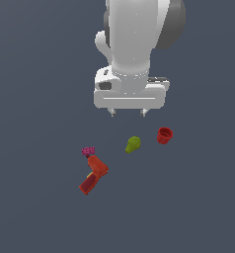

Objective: Pick up a designated object from a clutter of objects.

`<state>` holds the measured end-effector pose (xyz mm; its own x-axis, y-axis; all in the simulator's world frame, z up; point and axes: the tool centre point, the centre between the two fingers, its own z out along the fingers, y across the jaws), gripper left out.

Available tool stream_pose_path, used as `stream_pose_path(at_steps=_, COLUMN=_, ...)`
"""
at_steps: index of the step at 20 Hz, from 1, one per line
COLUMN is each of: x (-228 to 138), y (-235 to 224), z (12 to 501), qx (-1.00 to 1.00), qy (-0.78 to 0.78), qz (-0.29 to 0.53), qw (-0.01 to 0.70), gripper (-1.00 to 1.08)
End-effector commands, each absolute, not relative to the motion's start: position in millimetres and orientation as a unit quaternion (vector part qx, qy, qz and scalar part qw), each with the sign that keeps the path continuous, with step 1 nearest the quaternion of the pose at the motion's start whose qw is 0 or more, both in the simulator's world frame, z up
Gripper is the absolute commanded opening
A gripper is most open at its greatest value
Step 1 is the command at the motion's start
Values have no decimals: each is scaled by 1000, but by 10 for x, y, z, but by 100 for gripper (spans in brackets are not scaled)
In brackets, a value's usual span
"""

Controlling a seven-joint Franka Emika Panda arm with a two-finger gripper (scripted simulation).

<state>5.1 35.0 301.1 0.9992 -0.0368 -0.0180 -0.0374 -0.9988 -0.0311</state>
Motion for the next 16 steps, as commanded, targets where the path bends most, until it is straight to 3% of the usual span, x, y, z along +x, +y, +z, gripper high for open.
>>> stream_pose_path(at_steps=1, x=53, y=374, z=2946, qx=-999, qy=33, qz=9, qw=17, gripper=100)
stream_pose_path(at_steps=16, x=15, y=603, z=2250, qx=-980, qy=195, qz=16, qw=26, gripper=100)
